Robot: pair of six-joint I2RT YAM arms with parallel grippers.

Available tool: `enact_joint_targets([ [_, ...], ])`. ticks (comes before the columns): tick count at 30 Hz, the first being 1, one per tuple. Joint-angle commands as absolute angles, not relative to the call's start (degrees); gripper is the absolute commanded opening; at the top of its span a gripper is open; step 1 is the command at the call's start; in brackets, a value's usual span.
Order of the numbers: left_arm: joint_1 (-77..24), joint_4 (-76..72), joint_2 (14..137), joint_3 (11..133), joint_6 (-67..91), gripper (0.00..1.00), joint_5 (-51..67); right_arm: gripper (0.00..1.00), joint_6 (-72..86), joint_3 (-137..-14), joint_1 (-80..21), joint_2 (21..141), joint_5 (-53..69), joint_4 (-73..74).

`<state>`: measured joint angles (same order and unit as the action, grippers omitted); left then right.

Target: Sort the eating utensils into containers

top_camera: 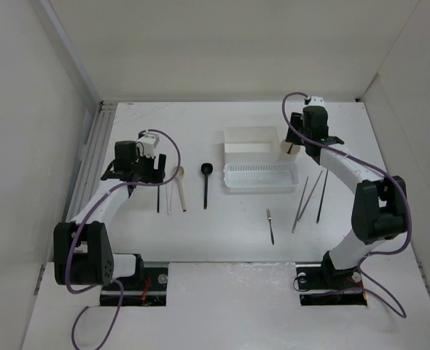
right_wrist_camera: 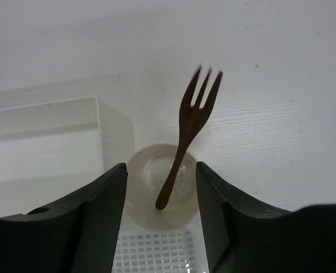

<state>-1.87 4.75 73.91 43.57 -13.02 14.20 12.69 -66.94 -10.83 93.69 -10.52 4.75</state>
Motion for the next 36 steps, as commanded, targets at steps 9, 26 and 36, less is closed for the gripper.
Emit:
enact_joint_targets([
  [9, -3.3, 8.8, 81.4, 46.0, -14.8, 0.56, 11.3, 0.61, 8.1, -73.2, -13.7, 87.0, -14.5, 6.2],
  [26, -4.1, 14.2, 95.5, 52.3, -15.3, 0.1, 8.6, 0.62, 3.5, -82.0, -14.9, 86.5, -19.1, 6.2],
  [36, 0.8, 19.4, 96.9, 62.6, -11.2, 0.0, 4.4, 0.62, 3.0, -82.7, -14.9, 84.6, -19.6, 6.2],
])
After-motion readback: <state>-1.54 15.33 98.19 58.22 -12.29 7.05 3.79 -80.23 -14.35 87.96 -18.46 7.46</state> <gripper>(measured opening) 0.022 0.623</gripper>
